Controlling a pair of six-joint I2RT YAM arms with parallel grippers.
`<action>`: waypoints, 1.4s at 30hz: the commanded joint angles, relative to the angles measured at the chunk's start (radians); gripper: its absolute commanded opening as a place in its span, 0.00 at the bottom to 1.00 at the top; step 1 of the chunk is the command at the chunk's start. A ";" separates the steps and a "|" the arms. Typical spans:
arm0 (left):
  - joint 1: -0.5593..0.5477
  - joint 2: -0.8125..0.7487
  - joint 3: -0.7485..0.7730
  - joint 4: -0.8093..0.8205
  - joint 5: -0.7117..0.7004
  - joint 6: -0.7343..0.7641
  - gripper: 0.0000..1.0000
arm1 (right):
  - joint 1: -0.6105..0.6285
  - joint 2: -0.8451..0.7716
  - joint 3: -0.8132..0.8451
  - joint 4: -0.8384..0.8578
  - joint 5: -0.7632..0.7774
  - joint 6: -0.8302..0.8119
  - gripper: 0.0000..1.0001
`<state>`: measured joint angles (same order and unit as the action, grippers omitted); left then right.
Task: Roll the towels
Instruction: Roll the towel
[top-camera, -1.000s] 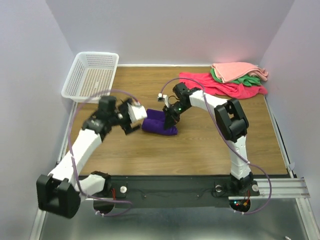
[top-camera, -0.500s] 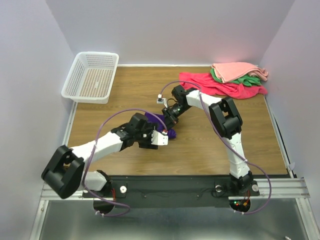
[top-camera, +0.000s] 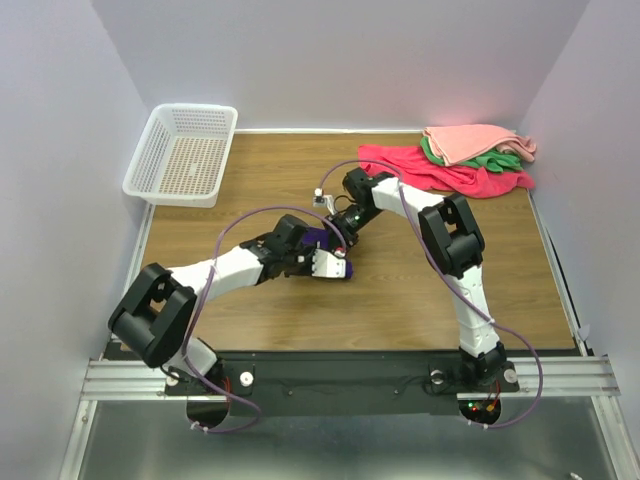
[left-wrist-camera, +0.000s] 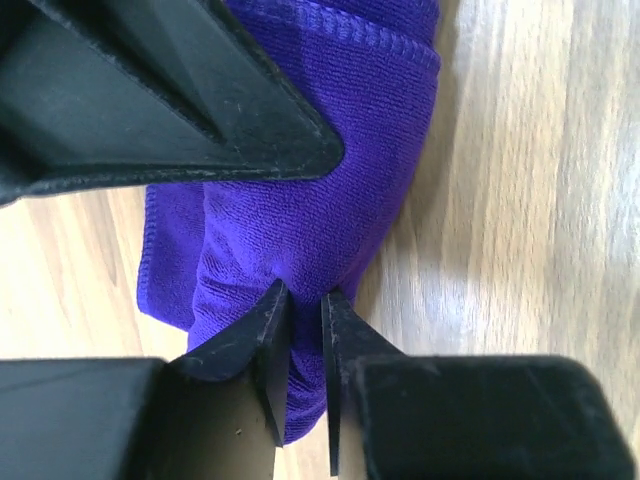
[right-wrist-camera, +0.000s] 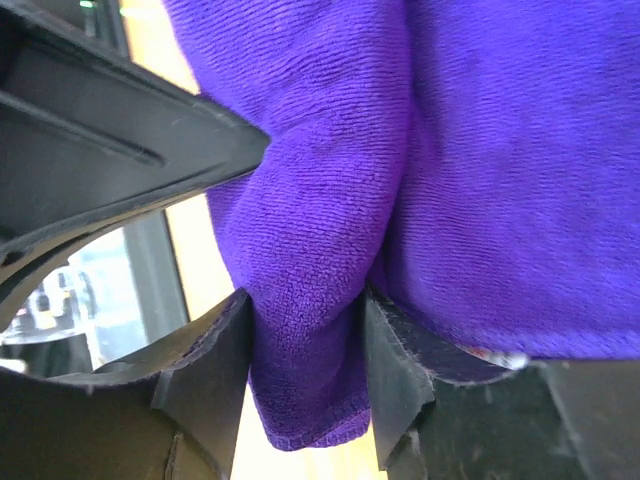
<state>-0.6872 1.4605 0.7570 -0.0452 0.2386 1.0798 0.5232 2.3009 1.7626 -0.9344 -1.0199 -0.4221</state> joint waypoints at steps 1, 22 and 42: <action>-0.002 0.047 0.079 -0.227 0.096 -0.030 0.04 | -0.015 -0.009 0.072 -0.041 0.118 -0.026 0.52; 0.267 0.705 0.939 -1.027 0.470 0.002 0.03 | -0.295 -0.443 -0.063 0.170 0.270 -0.019 0.85; 0.325 0.962 1.173 -1.067 0.507 -0.035 0.08 | 0.366 -0.621 -0.604 0.802 1.075 -0.285 0.87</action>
<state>-0.3687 2.3455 1.9472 -1.2251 0.8680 0.9966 0.8509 1.6447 1.1759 -0.3347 -0.1257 -0.6598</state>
